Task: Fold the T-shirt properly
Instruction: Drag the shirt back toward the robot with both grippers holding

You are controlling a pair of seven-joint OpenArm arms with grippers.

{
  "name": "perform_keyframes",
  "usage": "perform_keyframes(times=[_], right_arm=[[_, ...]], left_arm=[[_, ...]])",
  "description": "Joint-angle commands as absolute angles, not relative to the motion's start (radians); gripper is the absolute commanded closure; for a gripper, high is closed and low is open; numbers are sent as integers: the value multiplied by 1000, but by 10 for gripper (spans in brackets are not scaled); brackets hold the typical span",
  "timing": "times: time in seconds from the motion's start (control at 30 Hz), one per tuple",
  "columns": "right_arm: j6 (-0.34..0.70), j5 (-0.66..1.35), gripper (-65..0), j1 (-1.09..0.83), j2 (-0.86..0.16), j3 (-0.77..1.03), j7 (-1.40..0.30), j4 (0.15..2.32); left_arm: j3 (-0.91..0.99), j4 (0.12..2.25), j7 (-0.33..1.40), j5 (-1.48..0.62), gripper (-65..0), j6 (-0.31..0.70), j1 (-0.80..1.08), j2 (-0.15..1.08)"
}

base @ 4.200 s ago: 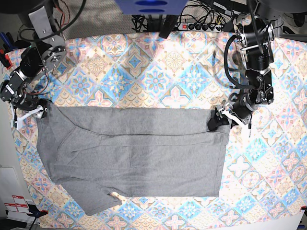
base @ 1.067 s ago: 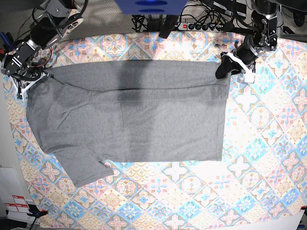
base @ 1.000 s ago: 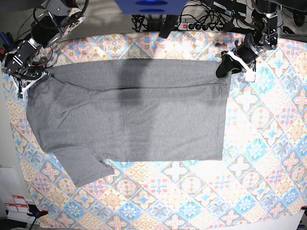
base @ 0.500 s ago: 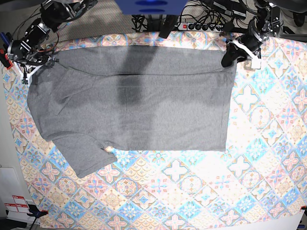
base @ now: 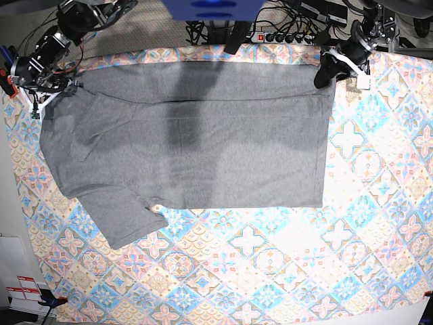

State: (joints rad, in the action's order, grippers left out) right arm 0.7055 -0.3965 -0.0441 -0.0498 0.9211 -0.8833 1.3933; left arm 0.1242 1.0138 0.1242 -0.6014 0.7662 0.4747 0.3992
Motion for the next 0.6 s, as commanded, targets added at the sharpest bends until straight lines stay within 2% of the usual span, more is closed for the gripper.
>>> perform_keyframes(times=[0.0, 0.2, 0.3, 0.5, 0.57], right_arm=[[698, -427, -16, -45, -64, 926, -903, 1402], [698, -429, -23, -45, -64, 926, -903, 1409], [698, -429, -77, -45, -64, 926, -903, 1409], [698, -429, -224, -47, -64, 926, -894, 1411], [698, -429, -245, -47, -64, 926, -894, 1411]], left_arm=[[110, 975, 398, -366, 0, 698, 527, 403], [110, 969, 403, -364, -2, 698, 527, 415], [108, 967, 403, -363, -15, 698, 527, 423], [110, 958, 404, -369, -201, 698, 527, 423], [110, 924, 404, -371, -219, 698, 524, 423]])
